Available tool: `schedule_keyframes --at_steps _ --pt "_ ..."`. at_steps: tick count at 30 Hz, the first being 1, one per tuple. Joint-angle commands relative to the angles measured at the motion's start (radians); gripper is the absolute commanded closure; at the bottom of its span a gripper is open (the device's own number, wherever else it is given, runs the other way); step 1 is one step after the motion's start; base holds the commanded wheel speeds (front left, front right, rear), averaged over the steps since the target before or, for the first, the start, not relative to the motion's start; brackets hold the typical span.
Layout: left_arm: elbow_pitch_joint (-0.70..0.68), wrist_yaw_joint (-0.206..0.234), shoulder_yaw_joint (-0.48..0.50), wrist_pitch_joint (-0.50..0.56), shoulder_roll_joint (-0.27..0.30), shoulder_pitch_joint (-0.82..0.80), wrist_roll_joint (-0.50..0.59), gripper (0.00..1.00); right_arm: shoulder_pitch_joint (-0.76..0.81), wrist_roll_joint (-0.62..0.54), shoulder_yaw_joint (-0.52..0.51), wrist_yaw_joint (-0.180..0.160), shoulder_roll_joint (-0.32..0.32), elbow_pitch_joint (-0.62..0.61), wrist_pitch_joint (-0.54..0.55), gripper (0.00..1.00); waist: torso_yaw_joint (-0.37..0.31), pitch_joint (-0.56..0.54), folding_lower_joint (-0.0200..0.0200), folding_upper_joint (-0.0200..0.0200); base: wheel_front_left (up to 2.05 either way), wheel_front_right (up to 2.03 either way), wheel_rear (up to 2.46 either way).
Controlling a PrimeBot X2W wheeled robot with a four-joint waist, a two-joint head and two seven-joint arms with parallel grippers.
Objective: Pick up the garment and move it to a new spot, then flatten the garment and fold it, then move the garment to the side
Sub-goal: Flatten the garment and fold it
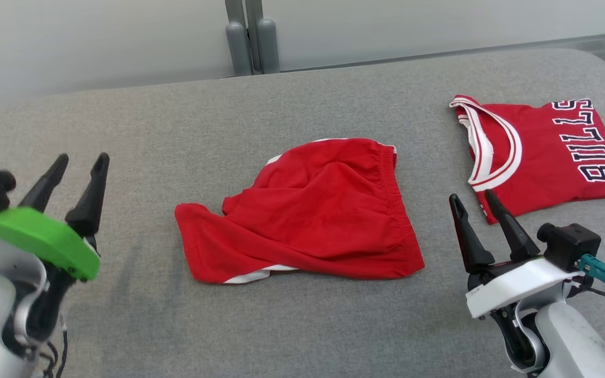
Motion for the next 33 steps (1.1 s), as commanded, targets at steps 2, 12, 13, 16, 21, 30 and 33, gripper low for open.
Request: schedule_keyframes --at_steps 2,12,13,16,21,30,33 --pt "-0.048 0.046 0.03 -0.128 -0.019 0.11 0.028 0.0 0.015 0.005 0.005 0.0 -0.003 0.001 -0.004 0.0 0.012 -0.016 0.0 0.0 0.0 0.0 0.0" --pt "-0.187 0.116 0.142 -0.321 -0.191 0.357 0.221 0.0 0.043 0.01 -0.004 0.0 -0.005 -0.006 -0.004 0.0 0.033 -0.017 0.0 0.0 0.0 0.0 0.0" --pt "-0.199 0.114 0.158 -0.32 -0.214 0.37 0.264 0.0 0.047 0.01 -0.006 0.0 -0.005 -0.006 -0.004 0.0 0.035 -0.016 0.0 0.0 0.0 0.0 0.0" --pt "-0.206 0.091 0.198 -0.32 -0.287 0.415 0.376 0.0 0.056 0.012 -0.009 0.0 -0.002 0.003 -0.004 0.0 0.041 -0.012 0.0 0.0 0.0 0.0 0.0" --pt "-0.188 0.024 0.247 -0.32 -0.355 0.418 0.447 0.0 0.036 0.015 0.013 0.0 -0.013 0.014 0.018 0.0 0.048 -0.009 0.0 0.0 0.0 0.0 0.0" --pt "-0.141 -0.058 0.304 -0.32 -0.423 0.409 0.517 0.0 -0.002 0.057 0.085 0.0 -0.027 0.067 0.21 0.0 0.063 -0.007 0.0 0.0 0.0 0.0 0.0" --pt "-0.128 -0.075 0.315 -0.32 -0.446 0.408 0.535 0.0 -0.017 0.08 0.095 0.0 -0.026 0.082 0.295 0.0 0.071 -0.003 0.0 0.0 0.0 0.0 0.0"
